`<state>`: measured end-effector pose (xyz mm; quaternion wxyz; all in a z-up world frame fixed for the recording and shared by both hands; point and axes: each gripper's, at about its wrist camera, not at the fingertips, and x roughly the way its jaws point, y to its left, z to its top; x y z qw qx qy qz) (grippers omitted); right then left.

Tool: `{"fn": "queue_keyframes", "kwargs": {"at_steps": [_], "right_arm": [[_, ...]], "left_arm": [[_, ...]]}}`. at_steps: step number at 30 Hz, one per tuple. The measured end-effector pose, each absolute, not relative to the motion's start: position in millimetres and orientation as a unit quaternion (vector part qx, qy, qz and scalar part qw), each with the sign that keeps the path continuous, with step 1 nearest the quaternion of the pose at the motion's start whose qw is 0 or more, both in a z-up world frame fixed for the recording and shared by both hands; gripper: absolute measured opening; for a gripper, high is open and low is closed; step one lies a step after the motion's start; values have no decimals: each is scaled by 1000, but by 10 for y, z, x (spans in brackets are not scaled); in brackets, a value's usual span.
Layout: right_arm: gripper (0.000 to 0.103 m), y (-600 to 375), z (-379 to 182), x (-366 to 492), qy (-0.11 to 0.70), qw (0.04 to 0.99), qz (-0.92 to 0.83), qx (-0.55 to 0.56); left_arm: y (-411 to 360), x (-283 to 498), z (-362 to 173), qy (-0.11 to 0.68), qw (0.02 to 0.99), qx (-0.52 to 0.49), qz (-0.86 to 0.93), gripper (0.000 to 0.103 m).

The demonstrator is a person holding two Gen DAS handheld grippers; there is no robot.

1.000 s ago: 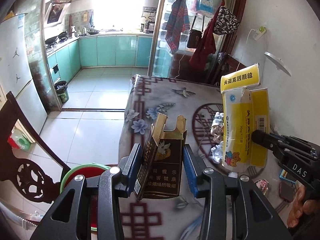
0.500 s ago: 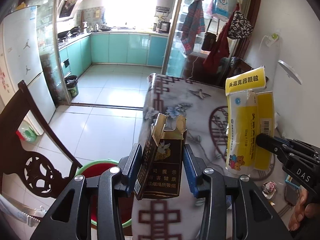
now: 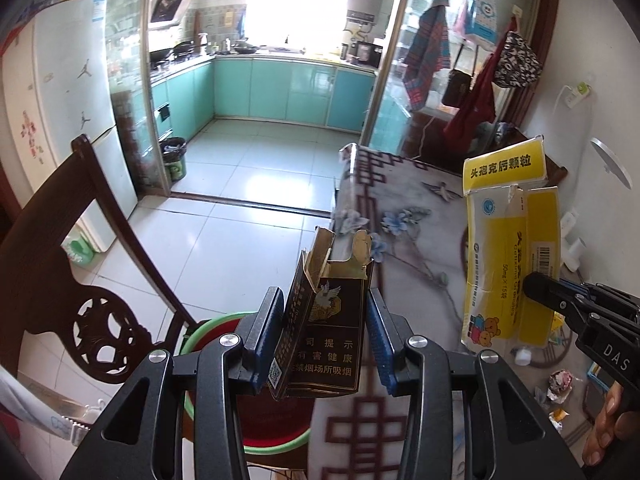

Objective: Collect trash
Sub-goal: 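Carry cigarette pack and yellow box to red bucket and open both tools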

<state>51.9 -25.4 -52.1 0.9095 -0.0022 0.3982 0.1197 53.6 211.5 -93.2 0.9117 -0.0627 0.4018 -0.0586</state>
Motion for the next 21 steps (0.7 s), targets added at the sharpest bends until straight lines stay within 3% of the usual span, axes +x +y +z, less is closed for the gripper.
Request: {"fn": "queue_keyframes", "kwargs": {"at_steps": [21], "right_arm": [[12, 592, -1019, 772, 465, 864, 191, -30]], "left_arm": [[3007, 731, -1575, 452, 888, -78, 23, 39]]}}
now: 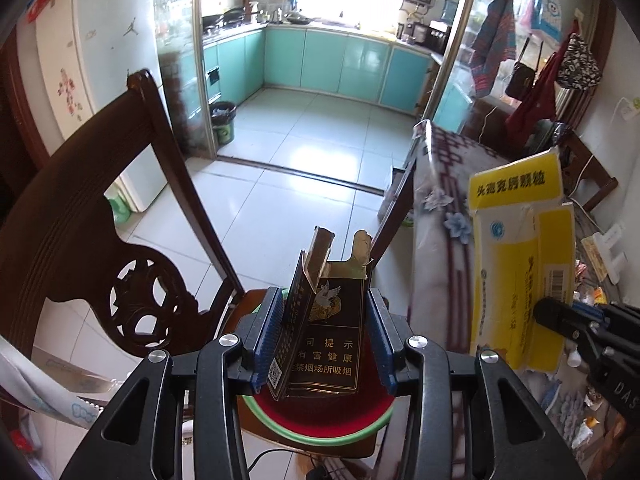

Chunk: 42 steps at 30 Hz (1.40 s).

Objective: Collect trash
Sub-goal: 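Carry cigarette pack and yellow box to red bucket and open both tools, then grasp crumpled paper with right tool while left tool reaches orange wrapper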

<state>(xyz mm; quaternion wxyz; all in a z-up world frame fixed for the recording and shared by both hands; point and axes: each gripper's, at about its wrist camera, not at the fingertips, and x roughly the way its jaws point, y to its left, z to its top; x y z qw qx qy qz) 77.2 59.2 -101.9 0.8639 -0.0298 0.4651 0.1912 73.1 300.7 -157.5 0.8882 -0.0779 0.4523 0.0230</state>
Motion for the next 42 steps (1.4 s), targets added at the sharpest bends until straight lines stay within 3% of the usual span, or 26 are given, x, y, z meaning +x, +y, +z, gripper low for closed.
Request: {"fn": "queue_keyframes", "kwargs": {"at_steps": [14, 16, 17, 18, 19, 20, 22, 42], "right_arm": [[12, 885, -1394, 903, 507, 838, 197, -41], [14, 916, -1401, 919, 506, 840, 191, -45], [17, 919, -1402, 925, 507, 840, 190, -46], [22, 921, -1402, 931, 507, 840, 189, -45], [36, 909, -1388, 931, 504, 843, 183, -44], [53, 899, -1365, 920, 500, 846, 179, -44], [64, 867, -1290, 893, 485, 857, 168, -49], [70, -16, -779, 505, 416, 902, 106, -44]], "left_arm": [[3163, 876, -1999, 490, 868, -78, 34, 39], [3159, 901, -2007, 490, 868, -73, 35, 45], [3154, 917, -2015, 492, 867, -68, 37, 48], [3147, 925, -2013, 493, 866, -64, 43, 57], [3142, 940, -2012, 494, 866, -60, 51, 65], [3145, 948, -2005, 493, 866, -59, 55, 65], [3135, 956, -1990, 491, 867, -60, 53, 65], [2088, 783, -1602, 467, 884, -27, 0, 65]]}}
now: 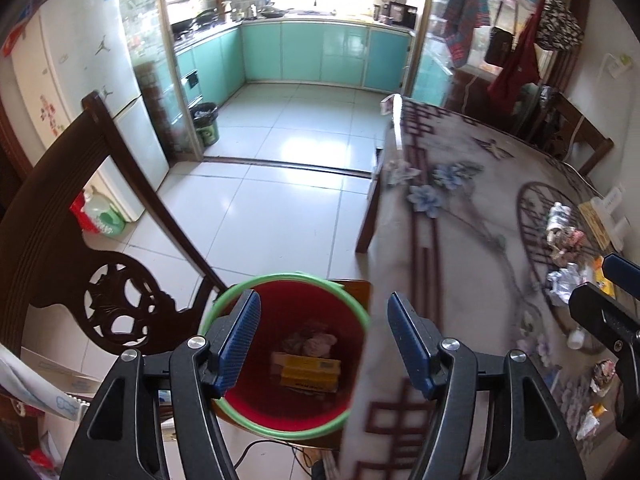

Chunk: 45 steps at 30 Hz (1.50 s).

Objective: Collect trash
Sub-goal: 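Grasp crumpled paper with right tool while left tool reaches orange wrapper, then grasp orange snack wrapper with left tool and lift it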

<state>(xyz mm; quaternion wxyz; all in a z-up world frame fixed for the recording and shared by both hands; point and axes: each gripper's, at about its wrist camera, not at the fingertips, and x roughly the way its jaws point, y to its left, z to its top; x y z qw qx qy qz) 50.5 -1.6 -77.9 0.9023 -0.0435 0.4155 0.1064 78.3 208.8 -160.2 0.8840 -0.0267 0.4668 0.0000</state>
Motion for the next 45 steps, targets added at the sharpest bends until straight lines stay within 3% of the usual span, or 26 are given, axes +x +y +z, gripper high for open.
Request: {"fn": "queue_keyframes", "kwargs": {"at_steps": [8, 16, 24, 25, 26, 31, 39, 45], "right_arm": [[74, -930, -884, 238, 439, 897, 57, -14], [78, -2675, -1446, -180, 537, 839, -86, 17], [78, -3124, -2022, -411, 591, 805, -43, 16], [69, -3122, -2090, -419, 596, 802, -35, 13], [53, -3130, -2147, -432, 600, 799, -32, 6], [14, -3428, -2029, -546, 578, 814, -12, 58], [12, -4030, -1457, -878, 507, 852, -61, 121], [12, -4145, -1392, -898, 493, 853, -65, 162]], "left_arm": [[1115, 666, -1468, 459, 886, -4, -73, 65], [-169, 385, -1517, 467, 863, 42, -188, 65], [-1114, 50, -1677, 490, 827, 82, -263, 65], [-1196, 17, -1700, 493, 824, 86, -265, 65], [-1232, -11, -1723, 495, 822, 88, -267, 65], [-1501, -171, -1828, 504, 808, 95, -289, 65], [-2260, -652, -2189, 548, 726, 131, -395, 65], [-2580, -798, -2525, 580, 691, 164, -398, 65]]}}
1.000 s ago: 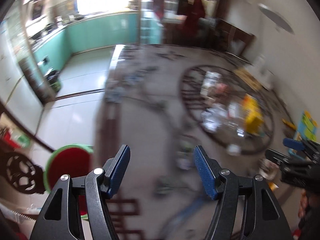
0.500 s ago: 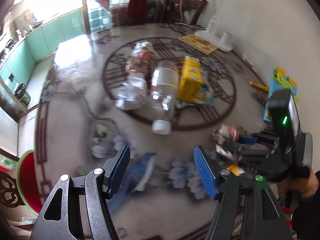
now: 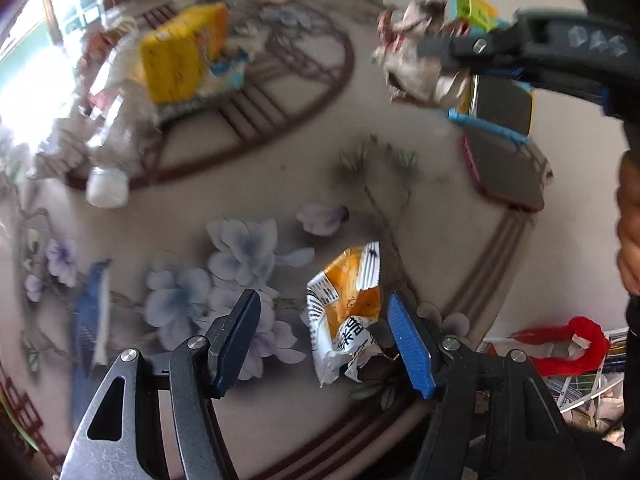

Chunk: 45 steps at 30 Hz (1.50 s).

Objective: Collect trash
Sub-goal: 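Grasp orange snack wrapper with left tool and lift it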

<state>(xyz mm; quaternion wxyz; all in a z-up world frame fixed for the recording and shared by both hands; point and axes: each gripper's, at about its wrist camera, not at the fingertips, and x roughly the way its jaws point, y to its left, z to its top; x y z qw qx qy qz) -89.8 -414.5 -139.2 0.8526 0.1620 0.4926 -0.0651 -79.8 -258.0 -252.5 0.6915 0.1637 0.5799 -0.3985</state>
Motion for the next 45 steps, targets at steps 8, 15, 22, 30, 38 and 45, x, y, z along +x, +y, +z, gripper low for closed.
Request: {"fn": "queue_keyframes", "kwargs": {"at_steps": [8, 15, 22, 30, 38, 45], "right_arm": [[12, -3969, -1421, -842, 502, 848, -58, 160], [12, -3675, -1242, -653, 485, 862, -38, 138], [12, -3203, -1010, -377, 463, 880, -9, 107], [12, -2750, -805, -153, 434, 898, 5, 73], [12, -2289, -757, 50, 427, 902, 36, 59], [12, -1946, -695, 97, 422, 904, 48, 48]], "left_arm": [[-2503, -720, -2651, 609, 667, 117, -413, 25], [-2122, -452, -2071, 531, 757, 88, -370, 23], [-1514, -35, -1350, 447, 848, 61, -279, 23], [-715, 196, -1049, 422, 883, 19, -206, 23], [-117, 254, -1029, 419, 892, 3, -169, 23], [205, 289, -983, 415, 897, -6, -152, 23]]}}
